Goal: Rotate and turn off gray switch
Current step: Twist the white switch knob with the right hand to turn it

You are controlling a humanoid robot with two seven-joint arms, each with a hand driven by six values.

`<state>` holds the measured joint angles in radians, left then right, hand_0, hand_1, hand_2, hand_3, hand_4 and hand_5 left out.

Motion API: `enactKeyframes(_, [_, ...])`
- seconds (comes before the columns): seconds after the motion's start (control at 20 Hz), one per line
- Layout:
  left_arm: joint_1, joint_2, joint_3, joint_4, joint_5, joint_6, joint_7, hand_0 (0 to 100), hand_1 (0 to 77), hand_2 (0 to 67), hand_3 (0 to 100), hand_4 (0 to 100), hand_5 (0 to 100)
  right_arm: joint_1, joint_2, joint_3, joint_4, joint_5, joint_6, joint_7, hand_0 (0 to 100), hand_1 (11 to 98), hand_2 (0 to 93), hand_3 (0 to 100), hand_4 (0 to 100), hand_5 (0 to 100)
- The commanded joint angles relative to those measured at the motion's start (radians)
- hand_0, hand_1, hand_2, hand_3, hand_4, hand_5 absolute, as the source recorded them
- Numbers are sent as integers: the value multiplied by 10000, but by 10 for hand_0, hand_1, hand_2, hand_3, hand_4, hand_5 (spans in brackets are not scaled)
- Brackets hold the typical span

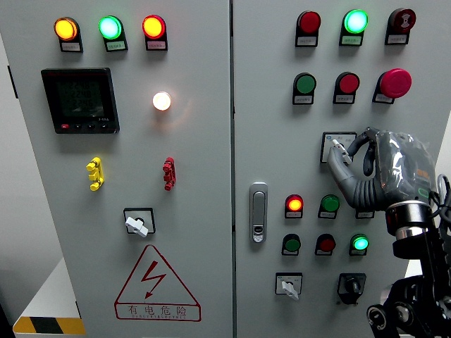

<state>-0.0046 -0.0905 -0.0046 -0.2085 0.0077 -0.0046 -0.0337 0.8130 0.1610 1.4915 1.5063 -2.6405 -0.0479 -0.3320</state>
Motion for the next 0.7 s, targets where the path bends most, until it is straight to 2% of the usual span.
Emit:
enactKeyframes(0.0, [0,0,0,-1,0,0,0,0,0,127,183,94,124,0,0,10,-14,-41,4,6,780,385,801,1000,999,1000])
enactKeyframes(0.2, [0,0,0,-1,0,0,0,0,0,127,183,94,124,0,0,-5,-45,-57,4,144,829,352,801,1000,1000,1000])
enactKeyframes(0.55, [0,0,0,-1,0,0,-15,0,0,127,183,94,124,15,-15,10,-60,-149,-11,175,841,358,801,1000,996,1000])
enactKeyframes(0.65, [0,0,0,-1,0,0,0,0,0,127,183,94,124,-15,0,10,-60,-164,-27,160,862,338,798,1000,993,1000])
